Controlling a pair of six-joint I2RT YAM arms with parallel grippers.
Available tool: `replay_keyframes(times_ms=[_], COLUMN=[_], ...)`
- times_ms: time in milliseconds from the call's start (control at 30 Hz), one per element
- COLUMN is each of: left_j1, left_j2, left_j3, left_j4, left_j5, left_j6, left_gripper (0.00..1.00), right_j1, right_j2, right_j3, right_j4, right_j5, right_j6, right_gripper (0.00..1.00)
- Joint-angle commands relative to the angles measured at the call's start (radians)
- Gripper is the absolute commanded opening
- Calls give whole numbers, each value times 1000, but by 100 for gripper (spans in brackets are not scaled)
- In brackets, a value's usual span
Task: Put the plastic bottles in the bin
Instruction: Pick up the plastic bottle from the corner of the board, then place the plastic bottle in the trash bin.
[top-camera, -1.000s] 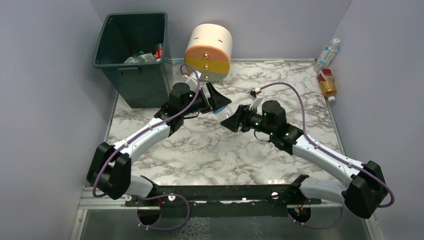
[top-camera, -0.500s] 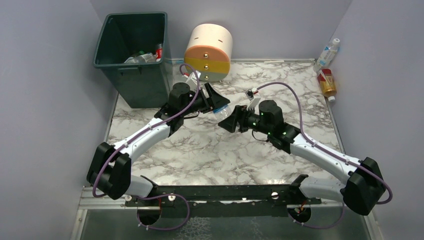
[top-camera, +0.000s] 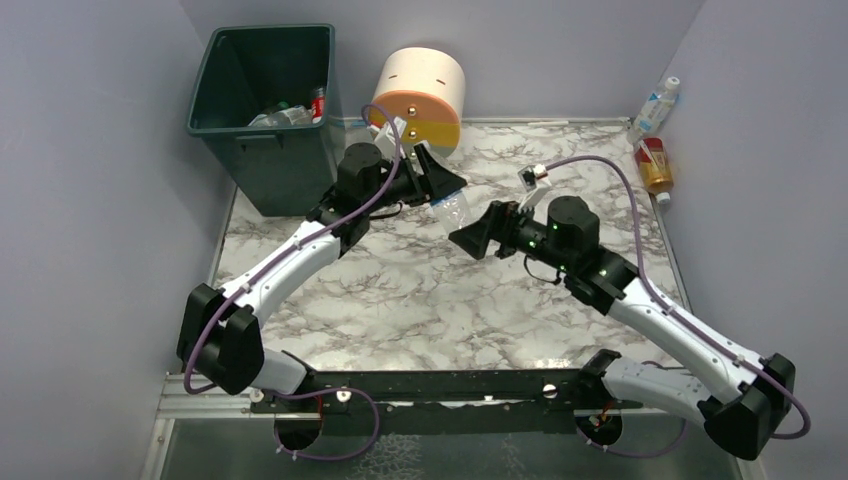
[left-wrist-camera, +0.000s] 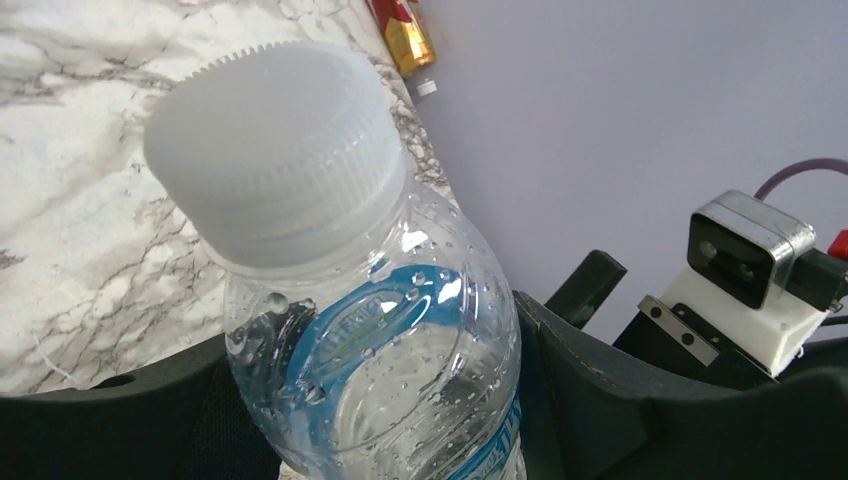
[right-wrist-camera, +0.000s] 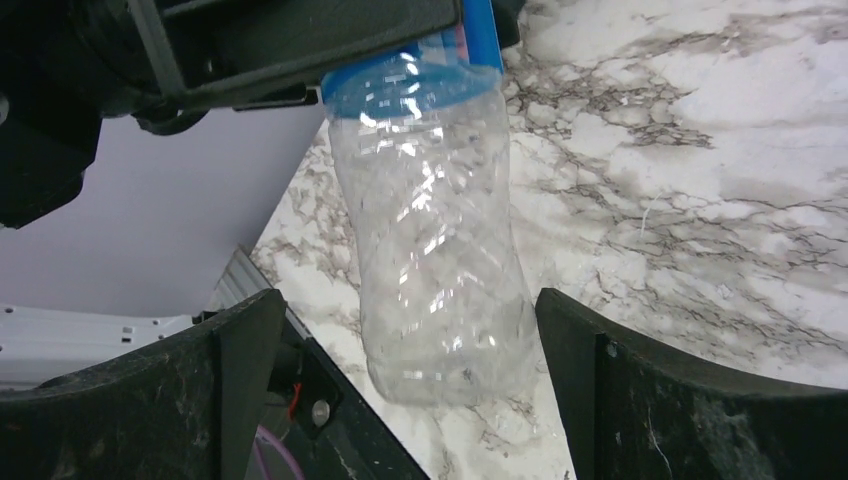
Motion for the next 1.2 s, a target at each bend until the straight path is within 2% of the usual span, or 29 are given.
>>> replay_keyframes(times_ms=[0, 300, 600, 1167], left_j1=[34, 236, 484, 851], left_j2=[27, 89, 145, 255], left_j3=[131, 359, 595, 772], left_j4=[-82, -131, -161, 86], left_j5=[5, 88, 140, 261], left_j6=[72, 75, 54, -204], left_gripper=[72, 73, 75, 76], right_j1=[2, 2, 2, 2], right_j2=[-100, -220, -241, -231], right_j3=[51, 84, 47, -28], right_j4=[-140, -274, -280, -251], right_j5=[91, 155, 92, 43], right_j6=[-25, -37, 9, 37], right_gripper=[99, 99, 99, 99])
